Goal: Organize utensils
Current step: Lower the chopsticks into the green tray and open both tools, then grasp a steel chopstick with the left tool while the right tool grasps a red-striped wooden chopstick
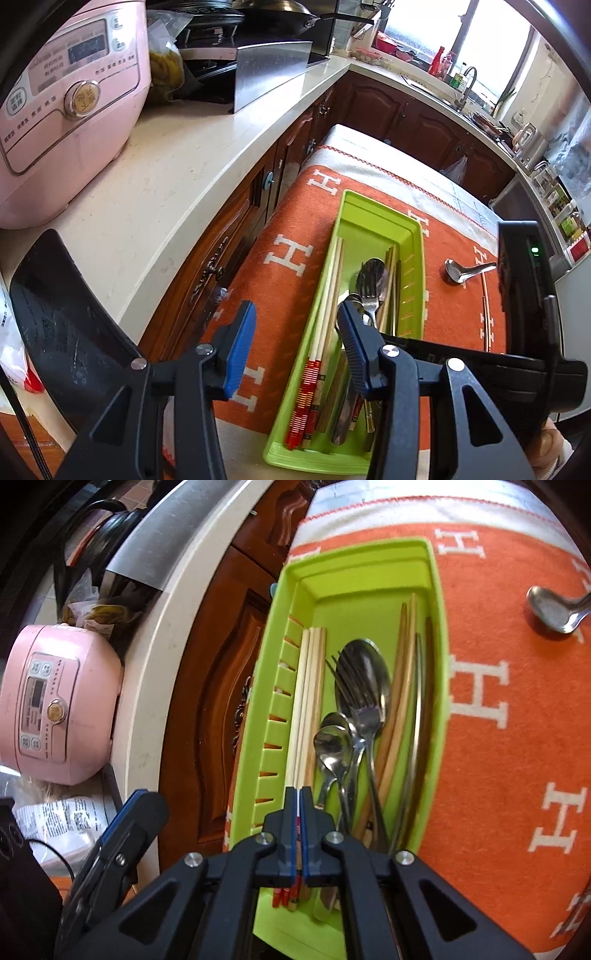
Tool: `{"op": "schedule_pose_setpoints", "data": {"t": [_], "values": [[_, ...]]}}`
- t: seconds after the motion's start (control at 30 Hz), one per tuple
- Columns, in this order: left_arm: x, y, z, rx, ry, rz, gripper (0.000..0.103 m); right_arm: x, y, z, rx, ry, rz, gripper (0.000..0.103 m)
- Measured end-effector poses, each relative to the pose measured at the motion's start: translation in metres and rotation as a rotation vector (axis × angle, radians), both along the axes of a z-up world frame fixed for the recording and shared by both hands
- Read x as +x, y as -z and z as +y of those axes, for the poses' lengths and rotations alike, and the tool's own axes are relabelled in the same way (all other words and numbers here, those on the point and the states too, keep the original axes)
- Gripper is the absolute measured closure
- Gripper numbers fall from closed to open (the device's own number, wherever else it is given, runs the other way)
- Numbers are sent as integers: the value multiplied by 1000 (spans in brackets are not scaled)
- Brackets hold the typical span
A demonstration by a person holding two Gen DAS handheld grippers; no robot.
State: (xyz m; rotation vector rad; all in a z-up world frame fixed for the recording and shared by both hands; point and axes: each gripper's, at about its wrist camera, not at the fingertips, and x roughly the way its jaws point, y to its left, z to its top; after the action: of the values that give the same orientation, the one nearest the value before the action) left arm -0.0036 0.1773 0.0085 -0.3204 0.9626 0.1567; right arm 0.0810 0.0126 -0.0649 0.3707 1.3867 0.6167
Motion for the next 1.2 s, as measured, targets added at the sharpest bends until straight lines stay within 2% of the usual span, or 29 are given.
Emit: {"op": "schedule_pose_setpoints", "data": {"t": [0.3, 0.53, 0.73, 0.87, 1.0, 1.2], "values": [[4, -5, -33, -3, 110, 0, 58, -15, -22, -48, -79, 3, -100, 102], [13, -2, -91, -38, 274, 32, 57, -28, -25, -116, -128, 58, -126, 102], [27, 6, -162, -143, 468, 50, 57, -17, -16, -199, -171, 212, -126, 102], [41, 28, -212, -180, 579, 97, 58, -5, -7, -249, -154, 324, -93, 102], [54, 58, -249, -227, 641, 181, 76, 6, 0, -266, -150, 343, -79, 102], [59, 73, -269, -219, 662, 220, 78, 20, 19, -260, -149, 290, -44, 102]]}}
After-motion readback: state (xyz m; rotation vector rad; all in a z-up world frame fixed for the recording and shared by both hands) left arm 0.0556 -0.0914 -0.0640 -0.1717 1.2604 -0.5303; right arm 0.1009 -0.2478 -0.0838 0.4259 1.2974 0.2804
